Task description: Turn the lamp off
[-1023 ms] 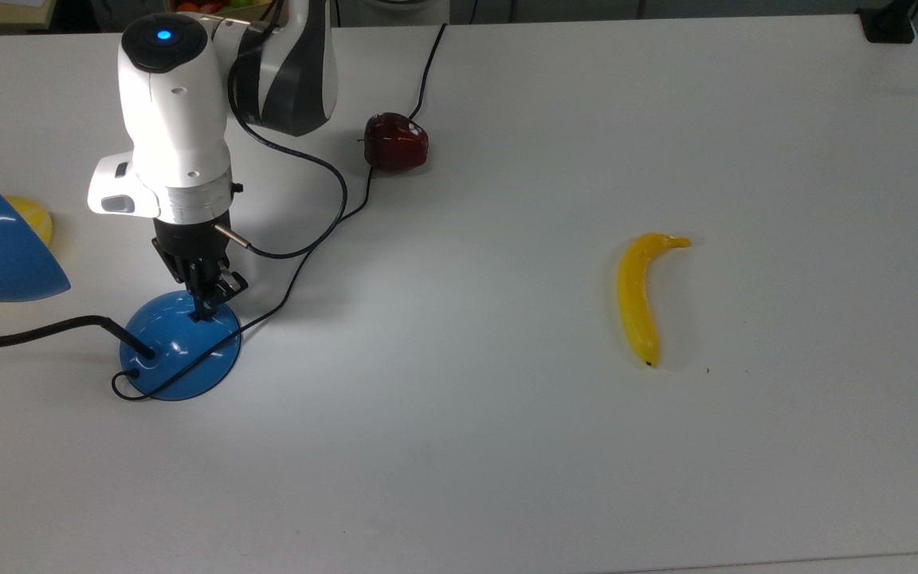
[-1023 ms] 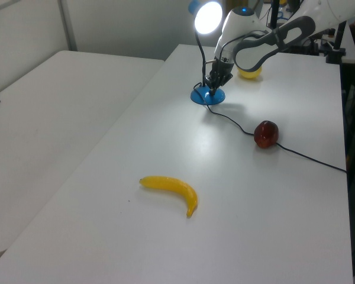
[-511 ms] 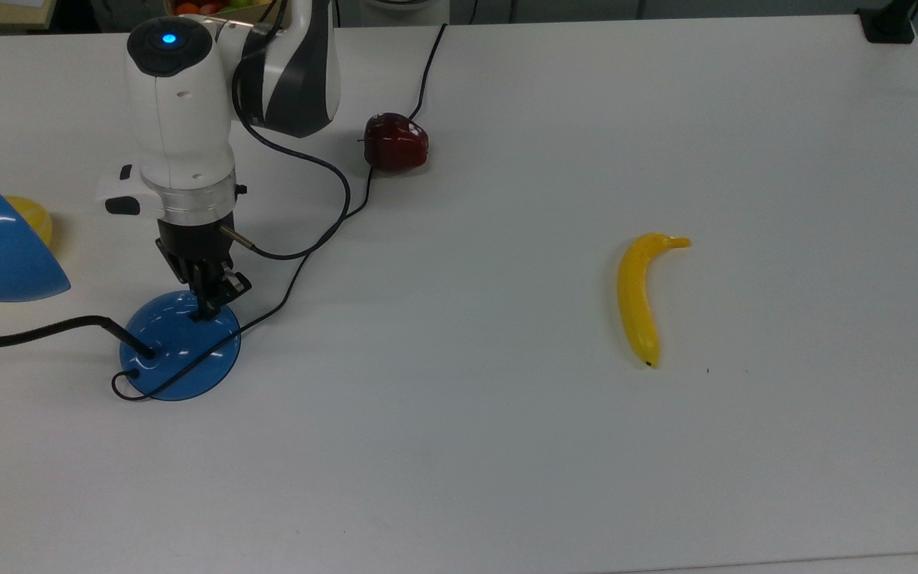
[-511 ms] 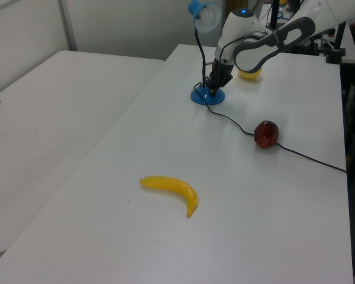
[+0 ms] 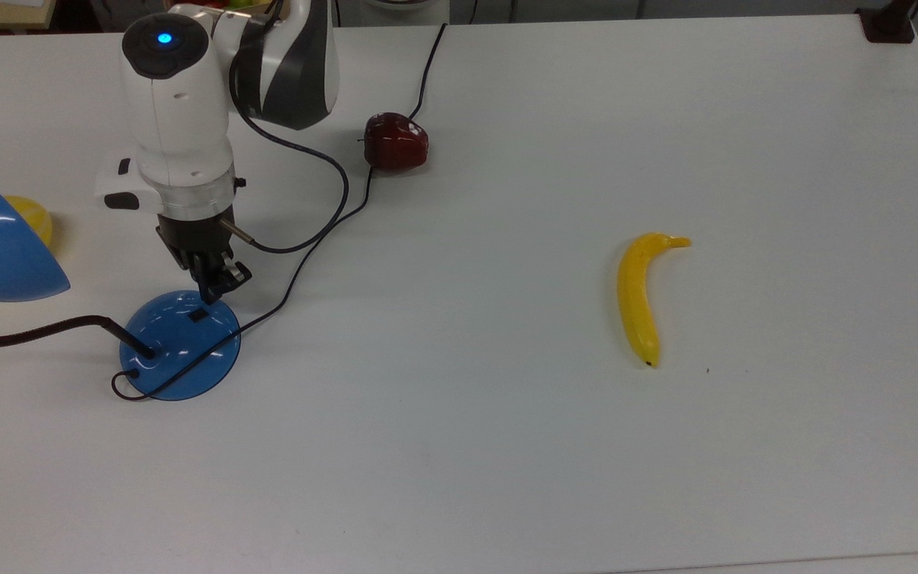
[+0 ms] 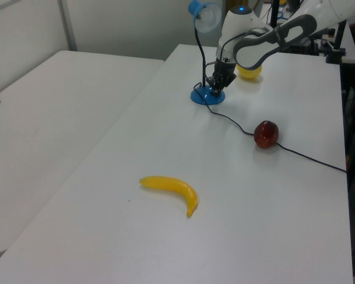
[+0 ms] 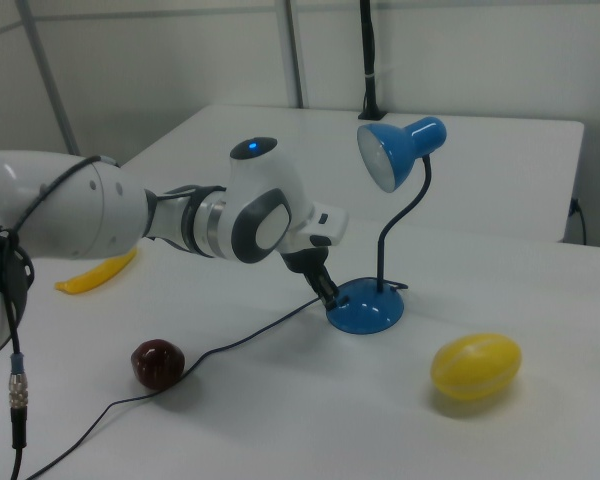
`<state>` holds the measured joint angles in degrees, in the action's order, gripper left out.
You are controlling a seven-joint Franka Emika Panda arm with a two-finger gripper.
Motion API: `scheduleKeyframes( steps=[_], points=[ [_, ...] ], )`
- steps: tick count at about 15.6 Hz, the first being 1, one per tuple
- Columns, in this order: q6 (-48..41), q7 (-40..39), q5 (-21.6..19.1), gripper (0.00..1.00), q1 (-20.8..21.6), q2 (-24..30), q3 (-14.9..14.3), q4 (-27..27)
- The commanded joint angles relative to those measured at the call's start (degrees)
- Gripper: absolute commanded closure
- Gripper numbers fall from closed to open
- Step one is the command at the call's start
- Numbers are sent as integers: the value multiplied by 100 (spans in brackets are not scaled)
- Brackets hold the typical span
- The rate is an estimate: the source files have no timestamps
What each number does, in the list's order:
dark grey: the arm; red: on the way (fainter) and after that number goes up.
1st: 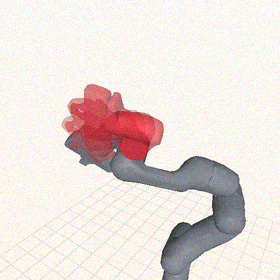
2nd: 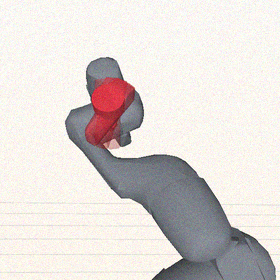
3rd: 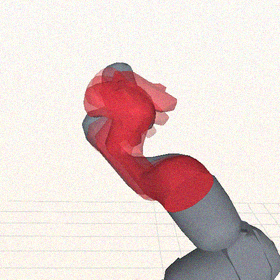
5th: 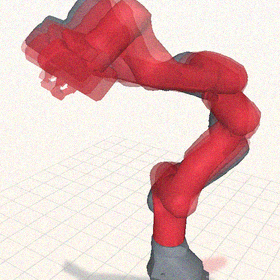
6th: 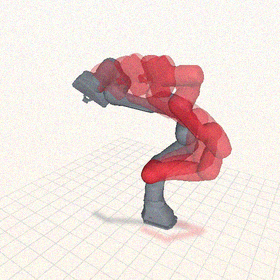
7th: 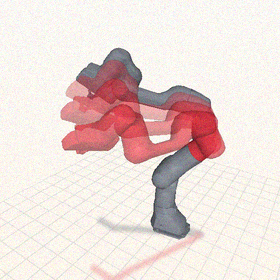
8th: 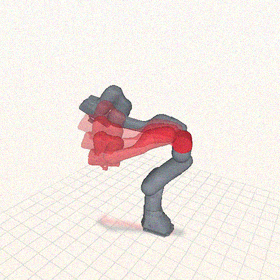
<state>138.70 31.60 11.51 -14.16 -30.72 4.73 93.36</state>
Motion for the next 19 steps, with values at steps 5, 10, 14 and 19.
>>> scheduleKeyframes(
  steps=[5,10,14,19],
  points=[
    [-2152,-926,-349,100,440,1058,63,147],
    [-3373,-2103,-1123,94,555,1779,63,165],
    [-4218,-2903,-1414,59,555,2464,63,331],
    [-4754,-3266,-1458,3,669,3019,63,587]
  ],
)
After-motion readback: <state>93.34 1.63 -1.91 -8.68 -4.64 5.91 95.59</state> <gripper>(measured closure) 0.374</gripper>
